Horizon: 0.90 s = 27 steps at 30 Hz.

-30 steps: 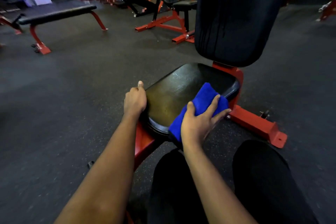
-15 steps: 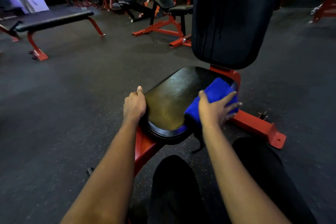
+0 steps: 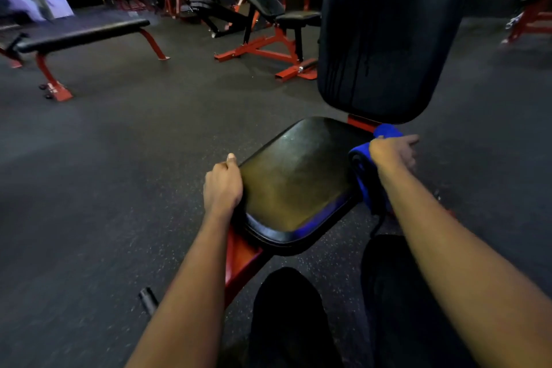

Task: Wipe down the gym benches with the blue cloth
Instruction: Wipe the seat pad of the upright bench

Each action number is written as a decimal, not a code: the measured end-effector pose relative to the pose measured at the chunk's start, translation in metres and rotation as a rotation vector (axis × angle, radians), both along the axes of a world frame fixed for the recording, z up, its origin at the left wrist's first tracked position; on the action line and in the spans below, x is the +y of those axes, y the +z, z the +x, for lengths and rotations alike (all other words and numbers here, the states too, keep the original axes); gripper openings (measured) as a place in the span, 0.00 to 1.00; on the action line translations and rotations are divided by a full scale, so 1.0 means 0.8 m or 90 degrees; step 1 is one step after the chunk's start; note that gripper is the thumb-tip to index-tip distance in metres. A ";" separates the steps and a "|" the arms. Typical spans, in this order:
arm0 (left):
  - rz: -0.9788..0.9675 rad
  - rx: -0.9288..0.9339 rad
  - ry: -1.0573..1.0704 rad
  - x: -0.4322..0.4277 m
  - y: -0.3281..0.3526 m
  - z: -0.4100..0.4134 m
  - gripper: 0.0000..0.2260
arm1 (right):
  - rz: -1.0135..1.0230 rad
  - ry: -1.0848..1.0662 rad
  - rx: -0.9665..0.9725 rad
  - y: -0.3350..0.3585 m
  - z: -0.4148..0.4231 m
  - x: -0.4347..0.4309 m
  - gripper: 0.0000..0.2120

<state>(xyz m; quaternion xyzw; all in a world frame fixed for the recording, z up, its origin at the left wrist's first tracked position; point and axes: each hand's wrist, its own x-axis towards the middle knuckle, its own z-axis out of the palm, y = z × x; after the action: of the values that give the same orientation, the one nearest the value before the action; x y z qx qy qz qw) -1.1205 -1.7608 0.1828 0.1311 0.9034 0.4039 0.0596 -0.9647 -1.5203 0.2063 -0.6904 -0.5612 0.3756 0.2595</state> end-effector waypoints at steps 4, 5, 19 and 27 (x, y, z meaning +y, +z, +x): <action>0.003 0.000 0.008 0.000 0.002 -0.001 0.25 | 0.040 0.102 -0.051 0.005 0.004 0.014 0.33; -0.001 0.004 0.007 0.000 0.001 -0.001 0.25 | 0.066 0.129 -0.079 -0.003 0.006 0.009 0.32; -0.012 0.010 0.015 0.002 0.002 -0.002 0.25 | 0.395 0.458 -0.349 0.027 -0.117 -0.006 0.14; 0.001 0.006 0.036 0.004 0.000 -0.004 0.25 | 0.406 0.499 -0.308 -0.005 -0.016 0.043 0.11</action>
<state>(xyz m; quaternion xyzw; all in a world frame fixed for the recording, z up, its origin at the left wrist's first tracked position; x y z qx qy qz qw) -1.1237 -1.7574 0.1828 0.1078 0.9068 0.4053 0.0439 -0.9777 -1.4861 0.2021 -0.3840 -0.9052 0.0870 0.1603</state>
